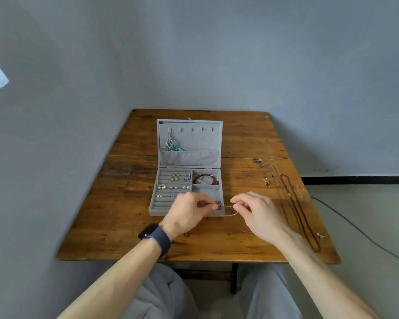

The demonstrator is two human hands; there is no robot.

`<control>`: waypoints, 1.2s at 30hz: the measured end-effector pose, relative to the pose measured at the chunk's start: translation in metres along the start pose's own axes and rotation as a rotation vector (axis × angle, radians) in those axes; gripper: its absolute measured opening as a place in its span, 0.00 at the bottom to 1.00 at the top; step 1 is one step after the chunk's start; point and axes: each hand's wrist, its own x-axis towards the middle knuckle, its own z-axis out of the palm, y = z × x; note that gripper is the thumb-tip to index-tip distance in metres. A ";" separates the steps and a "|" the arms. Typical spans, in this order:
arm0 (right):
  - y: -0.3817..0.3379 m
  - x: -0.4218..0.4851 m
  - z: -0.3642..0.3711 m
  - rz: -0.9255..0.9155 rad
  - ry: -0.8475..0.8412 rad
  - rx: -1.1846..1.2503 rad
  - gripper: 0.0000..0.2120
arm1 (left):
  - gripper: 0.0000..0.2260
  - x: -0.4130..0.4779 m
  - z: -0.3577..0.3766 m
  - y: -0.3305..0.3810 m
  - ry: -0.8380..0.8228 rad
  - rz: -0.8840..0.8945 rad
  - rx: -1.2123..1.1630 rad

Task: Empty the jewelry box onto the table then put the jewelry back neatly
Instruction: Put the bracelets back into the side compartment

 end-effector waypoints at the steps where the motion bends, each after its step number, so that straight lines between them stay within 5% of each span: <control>1: 0.000 0.004 0.005 -0.008 0.016 -0.024 0.11 | 0.06 0.004 -0.005 -0.004 -0.012 -0.002 0.050; 8: -0.011 0.047 0.036 -0.038 0.201 -0.067 0.07 | 0.08 0.039 -0.028 -0.011 0.048 0.035 0.527; 14: -0.014 0.062 0.055 -0.166 0.127 -0.345 0.10 | 0.10 0.056 -0.021 -0.018 0.037 0.107 0.814; 36: -0.007 0.041 0.062 -0.088 0.099 -0.243 0.11 | 0.14 0.043 -0.007 -0.031 0.087 0.187 0.892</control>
